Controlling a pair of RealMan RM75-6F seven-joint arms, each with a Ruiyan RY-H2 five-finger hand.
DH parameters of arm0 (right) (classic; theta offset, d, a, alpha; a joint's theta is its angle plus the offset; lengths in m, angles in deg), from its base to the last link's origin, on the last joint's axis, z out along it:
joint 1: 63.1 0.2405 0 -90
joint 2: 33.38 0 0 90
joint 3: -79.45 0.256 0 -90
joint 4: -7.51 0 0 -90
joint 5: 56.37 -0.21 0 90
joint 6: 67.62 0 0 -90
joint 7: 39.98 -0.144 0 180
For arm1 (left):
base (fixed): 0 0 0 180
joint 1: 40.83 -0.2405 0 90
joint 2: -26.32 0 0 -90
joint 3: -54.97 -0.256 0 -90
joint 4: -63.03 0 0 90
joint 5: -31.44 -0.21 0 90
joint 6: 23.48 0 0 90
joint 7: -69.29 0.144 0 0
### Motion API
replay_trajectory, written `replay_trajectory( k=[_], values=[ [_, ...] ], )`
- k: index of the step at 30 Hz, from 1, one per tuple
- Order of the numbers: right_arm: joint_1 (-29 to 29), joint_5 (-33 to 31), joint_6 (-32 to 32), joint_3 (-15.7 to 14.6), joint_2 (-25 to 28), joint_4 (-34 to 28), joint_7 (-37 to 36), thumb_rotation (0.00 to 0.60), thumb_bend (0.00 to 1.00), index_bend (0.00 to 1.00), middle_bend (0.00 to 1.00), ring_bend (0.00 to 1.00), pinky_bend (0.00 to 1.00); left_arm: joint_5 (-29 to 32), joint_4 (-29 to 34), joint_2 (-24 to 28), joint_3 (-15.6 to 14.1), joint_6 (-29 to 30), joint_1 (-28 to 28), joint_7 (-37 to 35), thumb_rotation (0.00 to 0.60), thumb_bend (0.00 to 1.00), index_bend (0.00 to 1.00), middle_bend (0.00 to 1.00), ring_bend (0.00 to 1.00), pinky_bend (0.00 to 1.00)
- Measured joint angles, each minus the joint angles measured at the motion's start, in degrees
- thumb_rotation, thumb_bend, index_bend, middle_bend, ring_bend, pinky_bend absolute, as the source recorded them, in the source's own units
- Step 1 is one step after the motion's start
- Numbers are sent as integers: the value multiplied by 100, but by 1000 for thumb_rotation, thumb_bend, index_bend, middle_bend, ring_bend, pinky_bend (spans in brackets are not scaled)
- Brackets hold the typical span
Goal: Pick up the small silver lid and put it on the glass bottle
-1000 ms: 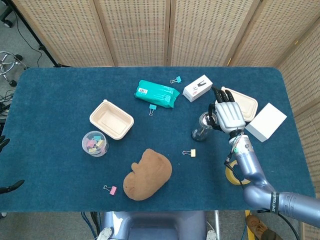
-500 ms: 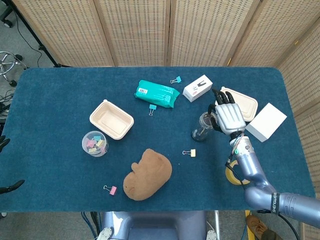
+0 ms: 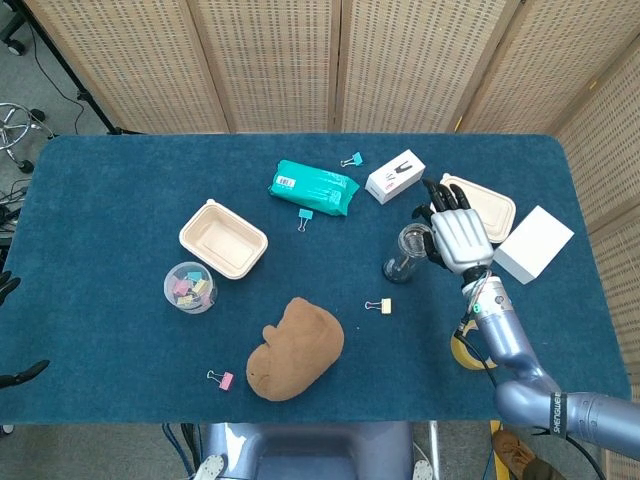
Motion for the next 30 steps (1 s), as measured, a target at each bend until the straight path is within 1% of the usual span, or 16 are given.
replay_trajectory(
  k=[3, 6, 8, 10, 11, 12, 13, 16, 17, 18, 19, 20, 25, 30],
  values=[
    [-76, 187, 122, 17, 139, -214, -68, 600, 634, 305, 0, 0, 0, -11, -1, 2, -4, 7, -2, -6, 600, 0, 0, 0, 0, 0],
    [-244, 523, 316, -7, 352, -482, -192, 600, 633, 289, 0, 0, 0, -15, -1, -4, -8, 12, -6, 14, 600, 0, 0, 0, 0, 0],
    [-398, 812, 450, -60, 503, -621, -314, 600, 633, 250, 0, 0, 0, -20, 3, -9, -12, 11, -7, 33, 600, 0, 0, 0, 0, 0],
    [-556, 1086, 587, -135, 619, -694, -431, 600, 624, 171, 0, 0, 0, -28, 8, -16, -16, 12, -9, 68, 600, 0, 0, 0, 0, 0],
    [-671, 1288, 696, -197, 684, -717, -519, 600, 591, 146, 0, 0, 0, -29, 9, -21, -17, 13, -10, 88, 600, 0, 0, 0, 0, 0],
    [-765, 1449, 786, -250, 727, -722, -592, 600, 512, 114, 0, 0, 0, -29, 12, -27, -18, 13, -11, 111, 600, 0, 0, 0, 0, 0],
    [-874, 1618, 895, -311, 765, -717, -670, 600, 413, 89, 0, 0, 0, -28, 16, -33, -19, 11, -11, 132, 600, 0, 0, 0, 0, 0],
    [-1305, 2248, 1390, -566, 836, -571, -981, 600, 183, 49, 0, 0, 0, -15, 43, -51, -19, 4, -12, 185, 600, 0, 0, 0, 0, 0],
    [-1430, 2404, 1536, -646, 838, -475, -1057, 600, 144, 43, 0, 0, 0, -10, 54, -61, -17, 2, -12, 215, 600, 0, 0, 0, 0, 0],
    [-1550, 2544, 1679, -725, 837, -359, -1133, 600, 75, 31, 0, 0, 0, -7, 62, -70, -17, 0, -12, 243, 600, 0, 0, 0, 0, 0],
    [-1716, 2708, 1862, -828, 825, -184, -1236, 600, 26, 19, 0, 0, 0, -3, 70, -80, -16, -3, -12, 276, 600, 0, 0, 0, 0, 0],
    [-1844, 2818, 1992, -902, 811, -46, -1317, 600, 5, 10, 0, 0, 0, 4, 80, -95, -16, -6, -13, 325, 600, 0, 0, 0, 0, 0],
    [-2591, 3182, 2650, -1251, 675, 630, -1789, 600, 0, 0, 0, 0, 0, 18, 113, -169, -20, -4, -28, 593, 600, 0, 0, 0, 0, 0],
    [-3162, 3290, 3147, -1422, 454, 1120, -2202, 600, 0, 0, 0, 0, 0, -18, 159, -242, -38, 29, -56, 763, 600, 0, 0, 0, 0, 0]
  ],
)
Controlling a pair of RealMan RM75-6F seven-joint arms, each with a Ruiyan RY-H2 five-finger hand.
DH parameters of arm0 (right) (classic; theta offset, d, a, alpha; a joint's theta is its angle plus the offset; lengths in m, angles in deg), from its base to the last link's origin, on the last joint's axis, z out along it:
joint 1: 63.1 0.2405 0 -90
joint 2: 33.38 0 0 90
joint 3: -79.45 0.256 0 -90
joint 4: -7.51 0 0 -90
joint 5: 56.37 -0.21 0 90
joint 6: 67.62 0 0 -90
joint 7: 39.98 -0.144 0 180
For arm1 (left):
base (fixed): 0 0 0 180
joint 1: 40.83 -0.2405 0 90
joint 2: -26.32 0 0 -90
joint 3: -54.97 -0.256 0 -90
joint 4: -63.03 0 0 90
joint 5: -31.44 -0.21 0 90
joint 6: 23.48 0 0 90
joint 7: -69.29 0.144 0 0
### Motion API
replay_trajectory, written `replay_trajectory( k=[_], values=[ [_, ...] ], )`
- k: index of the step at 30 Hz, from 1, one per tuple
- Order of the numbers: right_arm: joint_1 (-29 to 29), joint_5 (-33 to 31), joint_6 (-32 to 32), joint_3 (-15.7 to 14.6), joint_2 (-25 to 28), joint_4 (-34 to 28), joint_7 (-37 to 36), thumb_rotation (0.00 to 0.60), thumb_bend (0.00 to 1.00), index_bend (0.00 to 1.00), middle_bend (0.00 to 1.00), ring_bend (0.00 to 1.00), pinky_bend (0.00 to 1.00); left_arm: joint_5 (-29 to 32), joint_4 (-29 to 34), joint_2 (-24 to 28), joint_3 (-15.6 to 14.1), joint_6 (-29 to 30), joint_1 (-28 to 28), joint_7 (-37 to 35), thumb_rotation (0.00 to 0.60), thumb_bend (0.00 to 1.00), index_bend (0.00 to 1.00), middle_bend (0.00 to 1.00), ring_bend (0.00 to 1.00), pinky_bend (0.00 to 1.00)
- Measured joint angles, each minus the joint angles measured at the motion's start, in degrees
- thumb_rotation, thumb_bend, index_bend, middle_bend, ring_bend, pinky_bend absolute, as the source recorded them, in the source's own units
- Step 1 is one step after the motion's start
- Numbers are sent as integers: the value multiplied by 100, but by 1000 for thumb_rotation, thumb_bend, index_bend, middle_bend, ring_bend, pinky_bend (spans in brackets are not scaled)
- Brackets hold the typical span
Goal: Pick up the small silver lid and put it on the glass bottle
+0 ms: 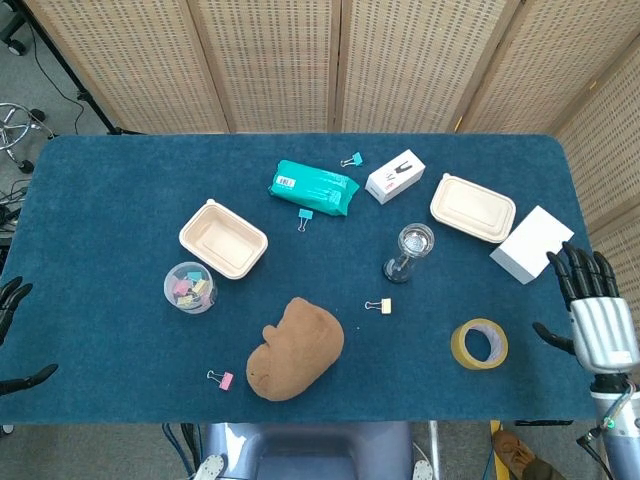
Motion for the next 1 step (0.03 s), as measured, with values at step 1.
replay_trajectory(
  k=[1],
  values=[
    [-103, 15, 84, -21, -52, 122, -70, 600, 0, 0, 0, 0, 0, -9, 3, -8, -3, 5, -3, 25, 600, 0, 0, 0, 0, 0]
  ],
)
